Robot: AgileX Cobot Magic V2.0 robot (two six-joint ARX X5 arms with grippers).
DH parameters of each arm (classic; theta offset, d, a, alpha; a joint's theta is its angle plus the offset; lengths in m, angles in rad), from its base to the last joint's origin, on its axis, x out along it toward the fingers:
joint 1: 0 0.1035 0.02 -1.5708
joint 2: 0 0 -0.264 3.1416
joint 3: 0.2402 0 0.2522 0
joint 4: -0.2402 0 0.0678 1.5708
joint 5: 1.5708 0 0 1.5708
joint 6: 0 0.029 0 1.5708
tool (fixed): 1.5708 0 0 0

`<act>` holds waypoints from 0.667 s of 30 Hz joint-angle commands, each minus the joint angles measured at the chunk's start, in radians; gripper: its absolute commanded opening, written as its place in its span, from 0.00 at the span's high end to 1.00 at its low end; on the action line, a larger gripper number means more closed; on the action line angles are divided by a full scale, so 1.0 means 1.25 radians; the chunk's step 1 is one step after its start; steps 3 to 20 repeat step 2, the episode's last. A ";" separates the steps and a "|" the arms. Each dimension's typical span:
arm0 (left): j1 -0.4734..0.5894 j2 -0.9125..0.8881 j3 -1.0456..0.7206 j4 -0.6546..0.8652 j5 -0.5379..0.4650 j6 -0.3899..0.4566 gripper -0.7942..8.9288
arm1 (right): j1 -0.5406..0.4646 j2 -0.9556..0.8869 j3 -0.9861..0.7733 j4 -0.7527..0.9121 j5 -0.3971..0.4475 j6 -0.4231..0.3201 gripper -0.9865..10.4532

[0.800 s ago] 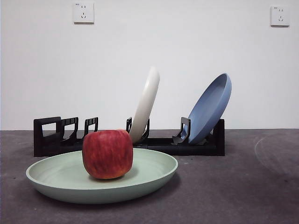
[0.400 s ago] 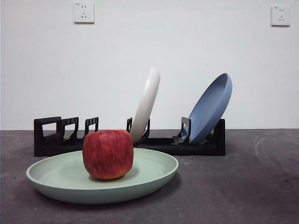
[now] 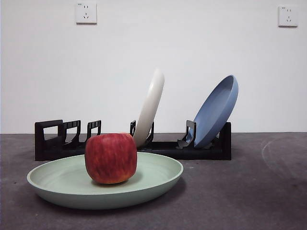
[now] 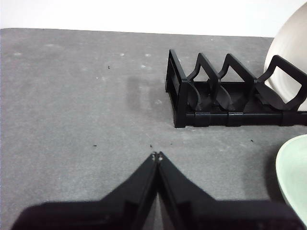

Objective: Take the green plate from the plate rack,put the plate on the table,take the apple from the table,put the apple in the plate

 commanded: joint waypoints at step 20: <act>0.001 0.001 -0.006 0.008 0.002 0.009 0.92 | 0.000 0.000 -0.008 0.006 0.000 0.009 0.91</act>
